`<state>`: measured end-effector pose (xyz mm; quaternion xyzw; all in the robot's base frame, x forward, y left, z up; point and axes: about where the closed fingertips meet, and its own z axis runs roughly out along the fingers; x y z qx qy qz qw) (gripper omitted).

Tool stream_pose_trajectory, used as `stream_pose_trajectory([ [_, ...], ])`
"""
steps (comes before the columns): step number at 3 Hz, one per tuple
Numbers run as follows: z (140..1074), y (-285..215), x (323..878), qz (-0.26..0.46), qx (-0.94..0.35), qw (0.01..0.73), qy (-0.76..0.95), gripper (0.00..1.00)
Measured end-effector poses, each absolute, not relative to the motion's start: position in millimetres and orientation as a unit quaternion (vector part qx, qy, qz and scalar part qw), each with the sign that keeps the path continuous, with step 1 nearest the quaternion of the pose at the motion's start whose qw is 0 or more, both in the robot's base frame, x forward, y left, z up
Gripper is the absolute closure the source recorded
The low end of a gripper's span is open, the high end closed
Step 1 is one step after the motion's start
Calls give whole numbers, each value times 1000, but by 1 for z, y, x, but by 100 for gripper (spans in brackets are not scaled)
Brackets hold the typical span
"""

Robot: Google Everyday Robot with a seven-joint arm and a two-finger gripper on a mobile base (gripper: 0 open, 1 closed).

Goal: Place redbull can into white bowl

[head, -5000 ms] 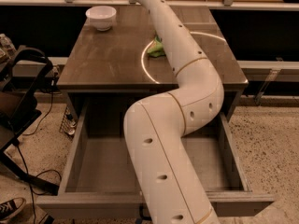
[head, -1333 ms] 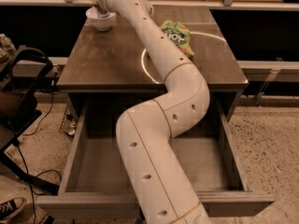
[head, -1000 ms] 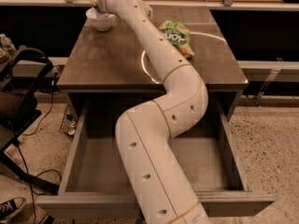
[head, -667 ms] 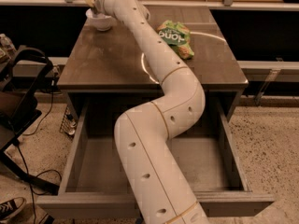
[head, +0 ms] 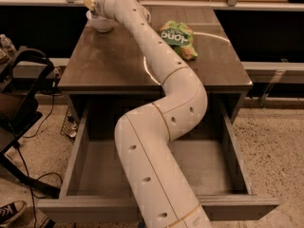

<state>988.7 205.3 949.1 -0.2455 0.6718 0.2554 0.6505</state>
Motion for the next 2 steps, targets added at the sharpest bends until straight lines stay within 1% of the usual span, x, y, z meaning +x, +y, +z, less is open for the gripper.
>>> stream_pose_trajectory([
  [1,947,208,989,256,-246,649,672,58],
  [2,945,211,988,257,-247,648,673,27],
])
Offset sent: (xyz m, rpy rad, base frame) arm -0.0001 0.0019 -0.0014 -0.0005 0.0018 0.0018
